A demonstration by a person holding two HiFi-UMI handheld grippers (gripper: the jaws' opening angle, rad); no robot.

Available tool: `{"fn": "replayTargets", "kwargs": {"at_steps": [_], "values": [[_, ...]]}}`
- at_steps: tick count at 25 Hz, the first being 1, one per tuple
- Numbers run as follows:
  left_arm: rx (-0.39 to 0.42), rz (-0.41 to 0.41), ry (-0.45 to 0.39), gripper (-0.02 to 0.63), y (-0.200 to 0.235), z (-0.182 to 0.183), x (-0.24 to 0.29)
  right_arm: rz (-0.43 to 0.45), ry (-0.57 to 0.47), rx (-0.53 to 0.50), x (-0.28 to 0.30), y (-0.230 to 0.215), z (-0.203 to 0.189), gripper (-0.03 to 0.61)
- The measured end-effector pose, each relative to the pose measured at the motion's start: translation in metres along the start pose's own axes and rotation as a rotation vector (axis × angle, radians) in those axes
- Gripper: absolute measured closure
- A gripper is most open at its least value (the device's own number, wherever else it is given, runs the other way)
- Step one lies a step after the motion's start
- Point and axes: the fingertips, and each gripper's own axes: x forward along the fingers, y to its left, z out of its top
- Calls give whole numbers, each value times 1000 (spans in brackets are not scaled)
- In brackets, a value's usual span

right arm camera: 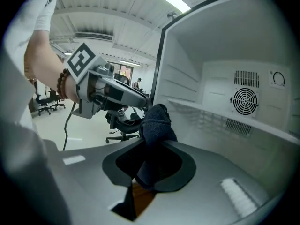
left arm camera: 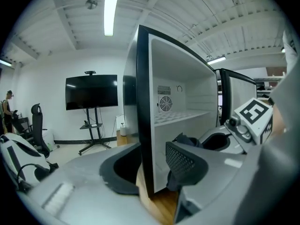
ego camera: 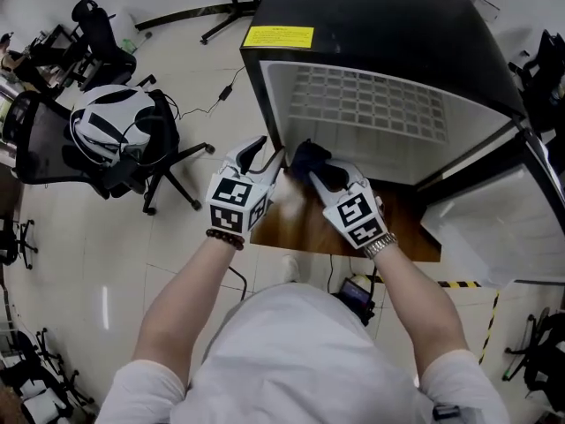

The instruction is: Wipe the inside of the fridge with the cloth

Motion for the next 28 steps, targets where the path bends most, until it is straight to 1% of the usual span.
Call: {"fn": "replayTargets", "kwargs": {"at_steps": [8,14,19,28], "values": [[-1,43,22,449,13,-9,9,-40,3,-34,44,-8,-12,518],[30,30,29,454,10,-11,16,-52,-9,-46,70,-12,-11,518],[34,29,18,459,9,-8,18,-95,-14,-29,82,-23,-13,518],[35,28,22,465,8,-7,18,-183,-26,26,102,-48,-19,520]]}}
